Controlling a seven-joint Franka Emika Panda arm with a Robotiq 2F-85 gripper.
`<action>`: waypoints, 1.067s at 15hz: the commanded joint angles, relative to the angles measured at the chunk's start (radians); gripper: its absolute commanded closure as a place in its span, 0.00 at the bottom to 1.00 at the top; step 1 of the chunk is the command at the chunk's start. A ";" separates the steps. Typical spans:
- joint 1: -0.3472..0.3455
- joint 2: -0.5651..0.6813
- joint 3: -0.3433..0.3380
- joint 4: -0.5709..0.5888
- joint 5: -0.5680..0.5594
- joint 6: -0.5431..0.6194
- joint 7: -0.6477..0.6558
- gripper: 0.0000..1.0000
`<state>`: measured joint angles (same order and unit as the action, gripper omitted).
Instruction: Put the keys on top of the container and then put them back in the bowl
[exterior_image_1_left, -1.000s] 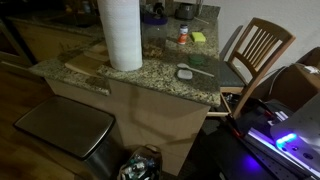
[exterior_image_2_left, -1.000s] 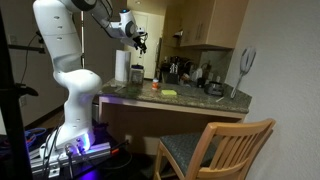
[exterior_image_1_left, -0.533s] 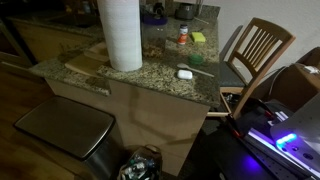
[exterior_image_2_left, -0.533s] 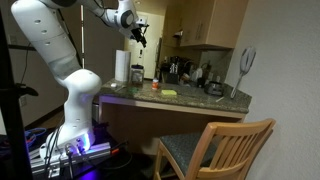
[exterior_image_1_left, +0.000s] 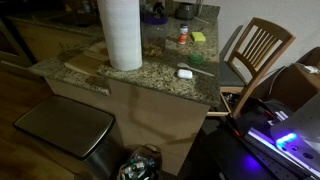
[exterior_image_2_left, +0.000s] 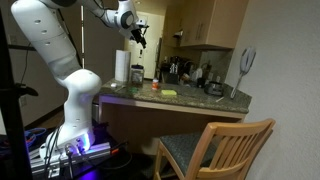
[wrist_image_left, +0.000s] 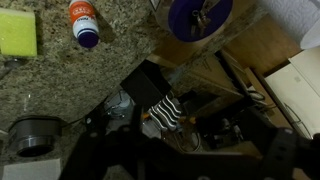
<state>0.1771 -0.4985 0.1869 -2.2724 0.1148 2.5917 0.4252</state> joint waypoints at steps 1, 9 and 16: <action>-0.064 0.129 0.069 0.029 -0.054 -0.047 0.004 0.00; -0.063 0.413 0.148 0.160 -0.300 0.050 0.082 0.00; 0.021 0.479 0.139 0.264 -0.322 0.002 -0.025 0.00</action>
<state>0.1593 -0.0625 0.3331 -2.0608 -0.2084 2.6315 0.4752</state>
